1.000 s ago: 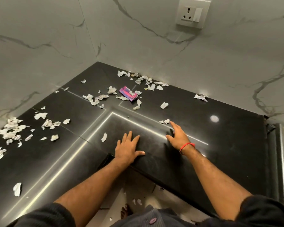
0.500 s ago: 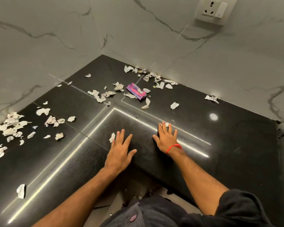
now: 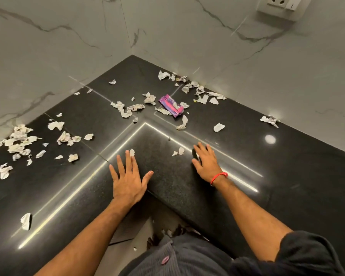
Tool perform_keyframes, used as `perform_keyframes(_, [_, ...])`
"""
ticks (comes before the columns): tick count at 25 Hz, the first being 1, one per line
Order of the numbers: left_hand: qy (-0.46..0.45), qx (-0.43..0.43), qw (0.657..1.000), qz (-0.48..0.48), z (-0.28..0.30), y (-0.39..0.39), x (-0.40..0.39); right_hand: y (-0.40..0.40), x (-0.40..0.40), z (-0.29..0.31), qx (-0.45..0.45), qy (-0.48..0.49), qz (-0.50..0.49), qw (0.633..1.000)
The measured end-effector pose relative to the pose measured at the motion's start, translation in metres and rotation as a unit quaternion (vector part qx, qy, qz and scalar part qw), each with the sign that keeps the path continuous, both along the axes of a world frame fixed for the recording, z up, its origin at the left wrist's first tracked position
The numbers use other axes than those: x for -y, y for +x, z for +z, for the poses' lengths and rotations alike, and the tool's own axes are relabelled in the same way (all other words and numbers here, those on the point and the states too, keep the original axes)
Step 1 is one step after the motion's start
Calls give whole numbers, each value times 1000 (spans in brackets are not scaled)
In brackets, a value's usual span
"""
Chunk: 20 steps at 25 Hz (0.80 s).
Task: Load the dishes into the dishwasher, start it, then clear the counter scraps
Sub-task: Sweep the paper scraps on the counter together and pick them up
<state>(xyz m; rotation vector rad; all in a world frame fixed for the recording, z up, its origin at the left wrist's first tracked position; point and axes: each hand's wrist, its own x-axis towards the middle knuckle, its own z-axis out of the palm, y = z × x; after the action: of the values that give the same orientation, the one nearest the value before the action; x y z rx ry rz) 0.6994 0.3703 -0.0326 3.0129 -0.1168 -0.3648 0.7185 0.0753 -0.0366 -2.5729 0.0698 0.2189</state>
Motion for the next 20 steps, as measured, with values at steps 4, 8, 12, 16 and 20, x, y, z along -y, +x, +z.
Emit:
perform_keyframes(4, [-55, -1, 986, -155, 12, 10, 65, 0, 5, -4, -20, -14, 22, 999])
perform_keyframes(8, [-39, -40, 967, -249, 9, 26, 118, 10, 45, 9, 36, 133, -34, 990])
perform_keyframes(12, [-6, -44, 978, -203, 4, 31, 111, 33, 91, 26, 99, 112, -86, 985])
perform_keyframes(16, [37, -27, 988, -149, 0, 35, 62, 69, 107, 27, 41, -11, -88, 995])
perform_keyframes(20, [27, -40, 993, -107, 1, 46, 22, 77, 46, 10, -73, -94, 6, 993])
